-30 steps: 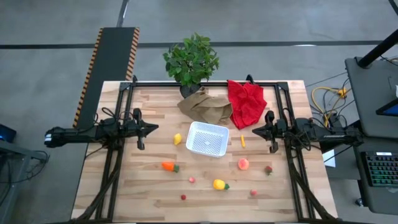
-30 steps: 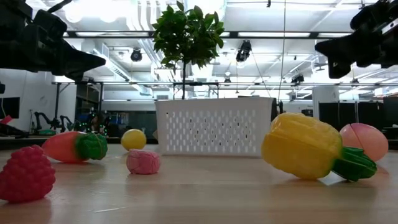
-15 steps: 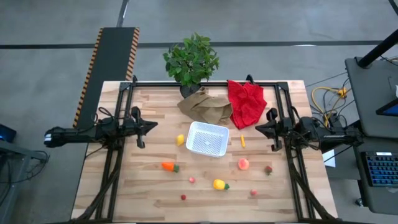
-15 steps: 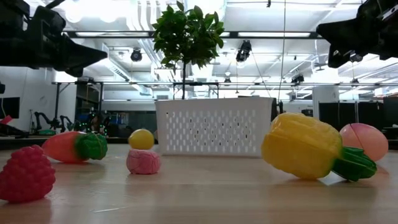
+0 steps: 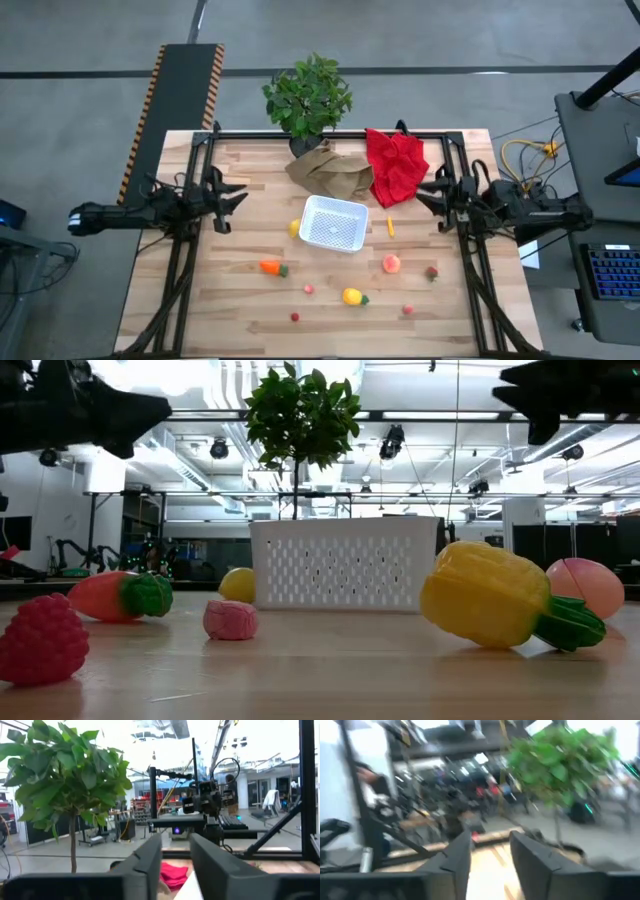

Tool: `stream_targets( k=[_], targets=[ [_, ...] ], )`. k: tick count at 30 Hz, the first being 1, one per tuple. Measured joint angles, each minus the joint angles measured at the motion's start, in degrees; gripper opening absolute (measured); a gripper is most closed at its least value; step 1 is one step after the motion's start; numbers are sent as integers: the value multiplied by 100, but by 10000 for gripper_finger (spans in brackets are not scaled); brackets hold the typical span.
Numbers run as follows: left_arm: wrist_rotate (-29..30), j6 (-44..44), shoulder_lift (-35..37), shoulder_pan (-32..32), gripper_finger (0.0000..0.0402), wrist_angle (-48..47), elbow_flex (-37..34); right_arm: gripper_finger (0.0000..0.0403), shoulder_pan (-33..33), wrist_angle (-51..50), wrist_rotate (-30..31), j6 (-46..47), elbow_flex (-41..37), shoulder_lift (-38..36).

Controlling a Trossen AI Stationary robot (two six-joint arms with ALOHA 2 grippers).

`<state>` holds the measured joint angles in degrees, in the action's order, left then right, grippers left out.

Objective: Pick and placing Produce into tupperware
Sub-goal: Put the corn into the bin

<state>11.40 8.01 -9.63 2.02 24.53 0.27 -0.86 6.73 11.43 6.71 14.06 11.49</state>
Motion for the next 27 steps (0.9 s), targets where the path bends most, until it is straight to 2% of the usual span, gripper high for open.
stream_targets(
  k=[5, 11, 15, 20, 27],
  targets=[
    [-2, 15, -42, 0, 142, 336, 0, 167, 0, -1762, 115, 1162, 1461, 1060],
    [-2, 26, -33, 0, 144, 487, 0, 154, -2, -3479, 544, 2696, 2736, 2513],
    [-4, 24, -41, 0, 144, 472, 0, 143, -2, -4582, 547, 3527, 3408, 3387],
    [-9, 24, -46, 0, 144, 459, 0, 133, -58, -5432, 511, 4285, 3901, 4263],
    [-15, 9, -36, 0, 144, 723, 0, 130, -483, -5804, 466, 5311, 3963, 5326]
  ],
)
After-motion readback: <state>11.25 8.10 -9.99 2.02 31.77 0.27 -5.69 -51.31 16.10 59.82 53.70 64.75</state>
